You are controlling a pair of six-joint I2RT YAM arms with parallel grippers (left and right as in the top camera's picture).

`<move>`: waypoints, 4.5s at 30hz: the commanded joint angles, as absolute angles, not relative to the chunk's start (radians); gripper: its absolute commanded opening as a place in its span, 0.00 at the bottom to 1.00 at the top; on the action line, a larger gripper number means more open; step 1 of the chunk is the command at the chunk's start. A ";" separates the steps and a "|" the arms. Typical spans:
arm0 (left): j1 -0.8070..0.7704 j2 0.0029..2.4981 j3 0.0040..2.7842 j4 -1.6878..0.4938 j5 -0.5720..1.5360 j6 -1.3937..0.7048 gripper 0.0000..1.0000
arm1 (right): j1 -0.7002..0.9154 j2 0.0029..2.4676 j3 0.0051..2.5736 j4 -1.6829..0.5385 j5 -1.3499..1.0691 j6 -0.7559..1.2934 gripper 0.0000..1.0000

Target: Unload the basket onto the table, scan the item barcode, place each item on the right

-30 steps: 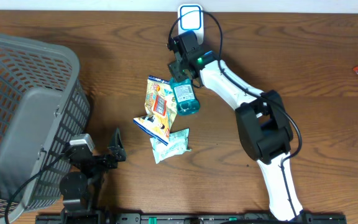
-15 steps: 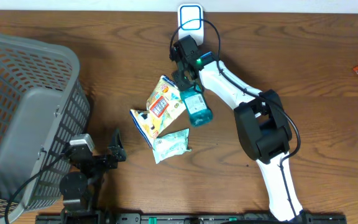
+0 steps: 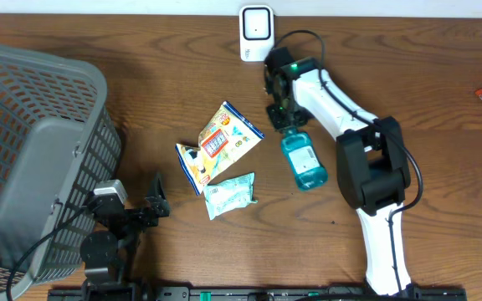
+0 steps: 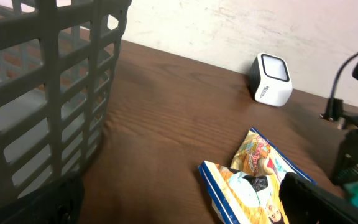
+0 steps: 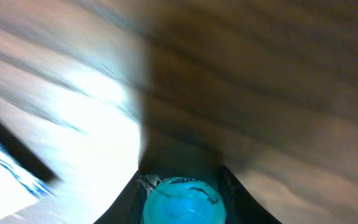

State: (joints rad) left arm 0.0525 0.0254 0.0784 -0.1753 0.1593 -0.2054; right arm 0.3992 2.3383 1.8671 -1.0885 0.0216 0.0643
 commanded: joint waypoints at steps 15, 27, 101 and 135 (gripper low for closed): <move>0.055 0.025 0.063 -0.200 0.176 -0.204 1.00 | 0.342 2.178 1.848 -1.268 0.060 0.067 0.55; 0.055 0.025 0.063 -0.200 0.175 -0.204 1.00 | 0.304 2.045 1.834 -1.353 -0.072 -0.141 0.99; 0.055 0.025 0.063 -0.200 0.175 -0.204 1.00 | 0.438 2.047 1.358 -1.067 -0.076 -0.104 0.07; 0.055 0.025 0.063 -0.200 0.176 -0.204 1.00 | 0.609 2.048 1.246 -0.953 0.076 -0.012 0.04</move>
